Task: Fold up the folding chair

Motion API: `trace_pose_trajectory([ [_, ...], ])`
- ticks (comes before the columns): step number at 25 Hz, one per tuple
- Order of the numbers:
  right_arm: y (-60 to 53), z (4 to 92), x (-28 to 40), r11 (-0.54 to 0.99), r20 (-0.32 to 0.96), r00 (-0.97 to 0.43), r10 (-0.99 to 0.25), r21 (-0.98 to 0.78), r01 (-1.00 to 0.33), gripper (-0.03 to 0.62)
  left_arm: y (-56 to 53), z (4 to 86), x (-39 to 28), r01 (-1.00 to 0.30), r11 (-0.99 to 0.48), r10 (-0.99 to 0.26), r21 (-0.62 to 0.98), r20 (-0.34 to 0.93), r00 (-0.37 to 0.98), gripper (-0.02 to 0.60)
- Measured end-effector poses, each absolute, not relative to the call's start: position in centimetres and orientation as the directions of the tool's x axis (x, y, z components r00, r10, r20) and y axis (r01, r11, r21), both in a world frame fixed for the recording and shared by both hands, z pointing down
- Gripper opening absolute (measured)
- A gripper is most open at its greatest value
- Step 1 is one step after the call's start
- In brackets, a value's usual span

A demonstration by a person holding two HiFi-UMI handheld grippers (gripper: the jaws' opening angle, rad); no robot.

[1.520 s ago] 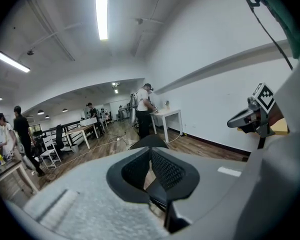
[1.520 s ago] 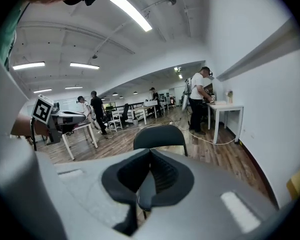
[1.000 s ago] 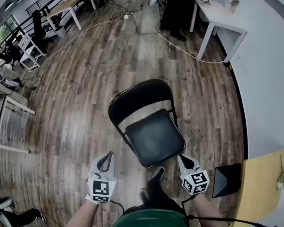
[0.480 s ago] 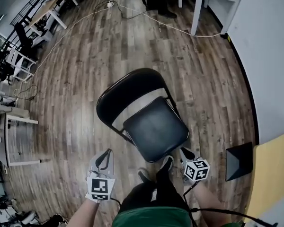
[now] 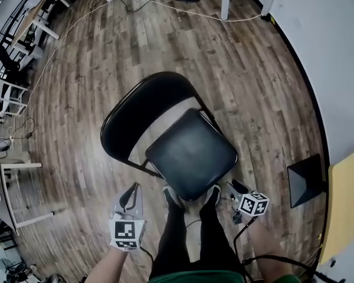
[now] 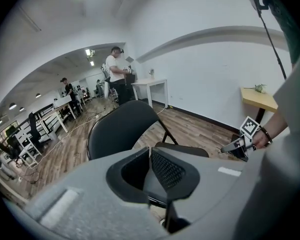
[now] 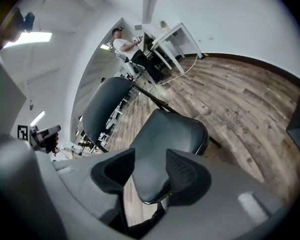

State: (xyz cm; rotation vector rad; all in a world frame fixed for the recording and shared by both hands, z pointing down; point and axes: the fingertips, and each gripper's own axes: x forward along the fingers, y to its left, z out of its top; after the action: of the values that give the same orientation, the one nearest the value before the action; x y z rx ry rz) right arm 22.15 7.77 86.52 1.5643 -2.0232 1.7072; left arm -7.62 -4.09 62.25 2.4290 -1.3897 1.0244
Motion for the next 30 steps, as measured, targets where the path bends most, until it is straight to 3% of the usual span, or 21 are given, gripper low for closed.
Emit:
trace_pose_trajectory([
  [3,7.1,89.7,22.5,-0.211,0.614,-0.459,-0.642,-0.717,-0.664,0.245,-6.4,63.0,-10.5,-0.837,-0.515,-0.721,-0.186,0.621,0.307,0.036],
  [7,6.4,94.1,23.2,-0.344,0.638,-0.396,-0.661,-0.726,-0.595,0.301,-10.0,63.5,-16.4,-0.89,-0.414,-0.77,-0.189,0.594,0.232,0.134],
  [11,6.1,97.8,23.4,-0.418,0.644,-0.347,-0.681,-0.732,-0.538,0.351,-13.9,65.2,-21.3,-0.939,-0.306,-0.793,-0.16,0.588,0.158,0.176],
  [14,6.3,100.3,23.3,-0.457,0.639,-0.316,-0.701,-0.743,-0.489,0.414,-15.9,66.2,-22.3,-0.946,-0.306,-0.789,-0.105,0.584,0.191,0.252],
  [17,6.1,102.5,22.7,-0.458,0.631,-0.33,-0.703,-0.755,-0.468,0.436,-17.0,67.3,-22.1,-0.933,-0.353,-0.767,-0.066,0.592,0.248,0.323],
  [23,4.4,105.3,20.5,-0.439,0.608,-0.381,-0.697,-0.781,-0.444,0.474,-18.7,69.9,-21.6,-0.923,-0.384,-0.736,-0.007,0.606,0.302,0.347],
  [30,2.4,107.5,19.7,-0.481,0.619,-0.323,-0.716,-0.773,-0.414,0.485,-20.1,70.7,-21.2,-0.916,-0.4,-0.717,0.038,0.61,0.339,0.35],
])
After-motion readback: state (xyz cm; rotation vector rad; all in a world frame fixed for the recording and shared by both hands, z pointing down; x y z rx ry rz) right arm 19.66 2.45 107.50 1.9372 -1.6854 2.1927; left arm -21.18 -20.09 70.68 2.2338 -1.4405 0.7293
